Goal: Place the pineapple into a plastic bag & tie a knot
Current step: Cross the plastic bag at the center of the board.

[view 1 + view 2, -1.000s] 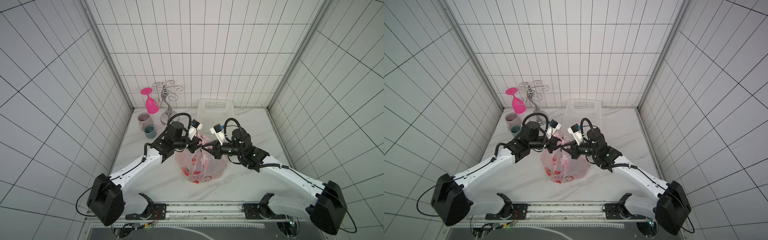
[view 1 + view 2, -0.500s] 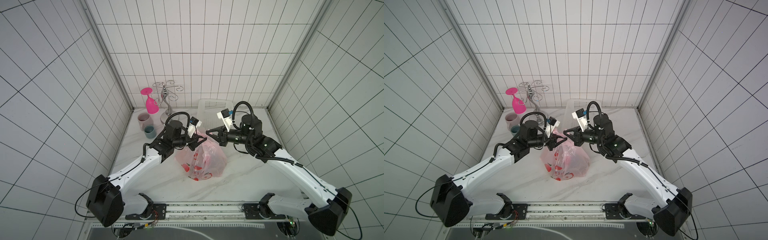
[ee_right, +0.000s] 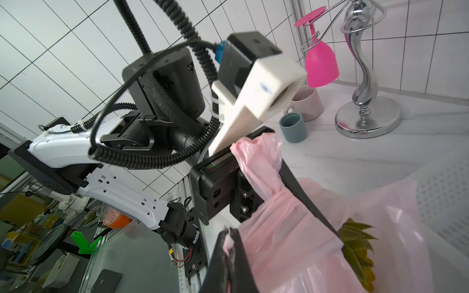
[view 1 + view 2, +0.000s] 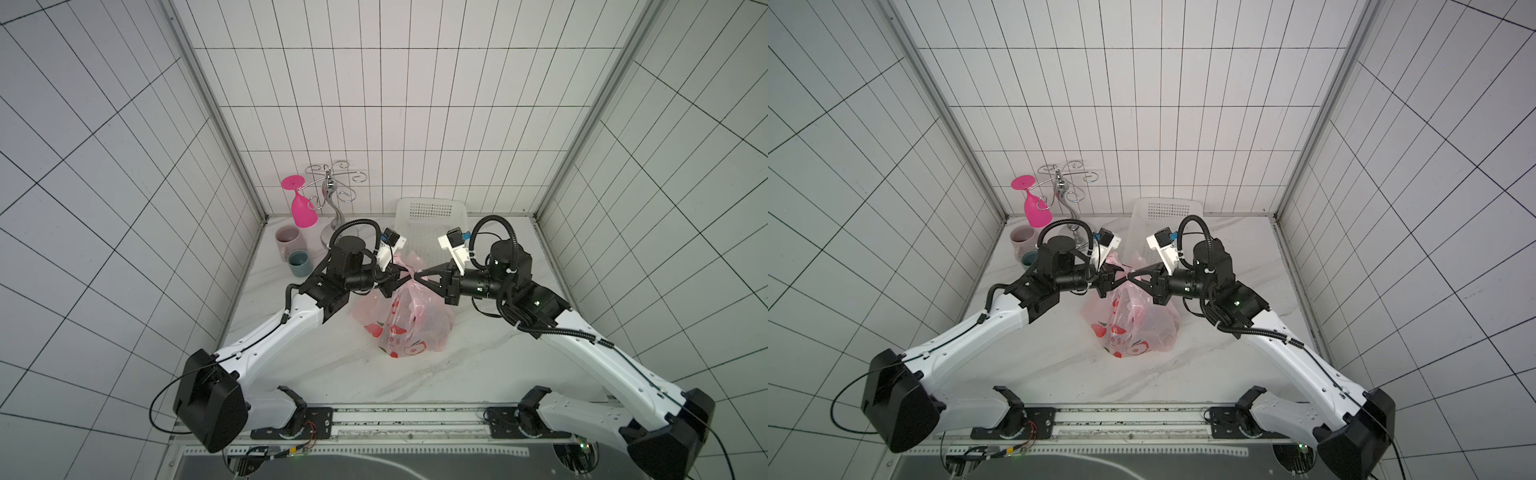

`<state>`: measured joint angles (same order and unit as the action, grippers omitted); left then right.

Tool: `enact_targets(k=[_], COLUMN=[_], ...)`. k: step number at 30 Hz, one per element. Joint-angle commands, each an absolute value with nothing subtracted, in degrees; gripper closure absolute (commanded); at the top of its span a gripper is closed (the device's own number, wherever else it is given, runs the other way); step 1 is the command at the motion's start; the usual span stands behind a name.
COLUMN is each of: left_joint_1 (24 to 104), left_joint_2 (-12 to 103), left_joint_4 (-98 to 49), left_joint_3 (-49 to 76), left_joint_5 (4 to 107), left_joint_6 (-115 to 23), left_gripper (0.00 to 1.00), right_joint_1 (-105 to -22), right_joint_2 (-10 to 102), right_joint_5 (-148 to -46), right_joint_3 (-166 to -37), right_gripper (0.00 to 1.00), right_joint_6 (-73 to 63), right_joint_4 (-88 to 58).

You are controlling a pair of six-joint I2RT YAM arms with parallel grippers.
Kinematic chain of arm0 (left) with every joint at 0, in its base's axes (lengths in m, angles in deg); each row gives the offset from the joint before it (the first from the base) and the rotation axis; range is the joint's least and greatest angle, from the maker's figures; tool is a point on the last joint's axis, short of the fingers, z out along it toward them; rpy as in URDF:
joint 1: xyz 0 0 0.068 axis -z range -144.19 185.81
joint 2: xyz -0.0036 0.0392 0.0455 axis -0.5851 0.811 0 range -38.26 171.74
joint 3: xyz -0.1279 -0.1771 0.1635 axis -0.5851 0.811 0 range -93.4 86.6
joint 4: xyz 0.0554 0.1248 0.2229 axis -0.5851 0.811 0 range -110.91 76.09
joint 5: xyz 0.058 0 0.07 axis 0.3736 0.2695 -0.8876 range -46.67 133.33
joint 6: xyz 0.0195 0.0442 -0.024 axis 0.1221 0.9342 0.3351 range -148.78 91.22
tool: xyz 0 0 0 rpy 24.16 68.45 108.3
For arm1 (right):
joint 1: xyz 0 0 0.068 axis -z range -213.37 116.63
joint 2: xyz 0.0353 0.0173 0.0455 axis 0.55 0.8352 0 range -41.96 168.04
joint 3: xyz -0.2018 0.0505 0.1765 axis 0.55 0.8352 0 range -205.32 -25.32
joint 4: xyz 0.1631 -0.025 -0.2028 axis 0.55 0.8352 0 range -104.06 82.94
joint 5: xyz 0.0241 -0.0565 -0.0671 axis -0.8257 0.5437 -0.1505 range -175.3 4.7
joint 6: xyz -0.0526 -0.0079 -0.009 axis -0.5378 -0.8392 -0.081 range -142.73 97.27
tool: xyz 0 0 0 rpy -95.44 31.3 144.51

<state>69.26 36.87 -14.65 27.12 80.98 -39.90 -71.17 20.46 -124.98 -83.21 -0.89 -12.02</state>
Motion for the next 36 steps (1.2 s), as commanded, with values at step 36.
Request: enact_targets(k=[36], left_joint_1=[70.6], left_joint_2=[29.5], left_joint_4=[-4.0], left_joint_3=[29.8], left_joint_5=[80.8], left_joint_6=[-41.7], left_gripper=[0.82], right_joint_1=[-73.8], right_joint_2=[32.5], right_joint_5=[-116.2], right_joint_3=[-83.4], right_gripper=[1.0], right_joint_6=[-13.7], right_joint_4=[-6.9])
